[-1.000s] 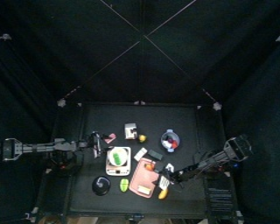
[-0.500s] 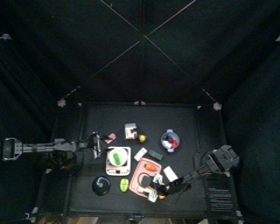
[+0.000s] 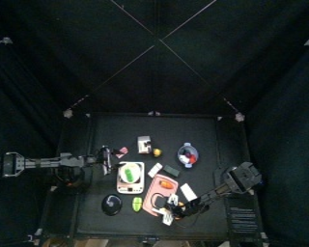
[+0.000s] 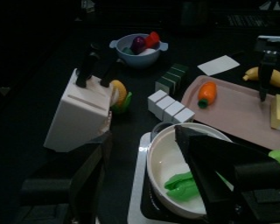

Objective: Grab egg sushi

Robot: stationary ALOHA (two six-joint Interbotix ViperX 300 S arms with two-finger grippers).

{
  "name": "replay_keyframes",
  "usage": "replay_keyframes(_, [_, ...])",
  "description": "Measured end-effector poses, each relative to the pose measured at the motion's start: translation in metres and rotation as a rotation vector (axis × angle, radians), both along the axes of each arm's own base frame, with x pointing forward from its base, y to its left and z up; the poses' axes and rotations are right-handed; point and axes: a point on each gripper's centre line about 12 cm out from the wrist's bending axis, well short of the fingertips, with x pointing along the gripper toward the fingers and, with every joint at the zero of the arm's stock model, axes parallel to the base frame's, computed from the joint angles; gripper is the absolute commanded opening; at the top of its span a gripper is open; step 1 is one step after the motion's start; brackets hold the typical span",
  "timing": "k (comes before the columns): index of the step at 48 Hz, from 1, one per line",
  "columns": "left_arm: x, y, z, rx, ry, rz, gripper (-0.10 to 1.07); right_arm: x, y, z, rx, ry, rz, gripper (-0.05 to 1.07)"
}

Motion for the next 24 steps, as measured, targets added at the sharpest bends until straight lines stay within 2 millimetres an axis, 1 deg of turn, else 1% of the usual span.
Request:
replay_keyframes(10, [0.000,0.000,0.000,0.000,0.000,0.000,0.93,-0.001,0.001,-0.011,0.011,0.030,-0.016,0.98])
replay_keyframes(24, [0.000,0.000,0.000,-0.003,-0.001,0.001,0.93,-0.001,-0.003,-0.014,0.004,0.036,-0.021,0.98])
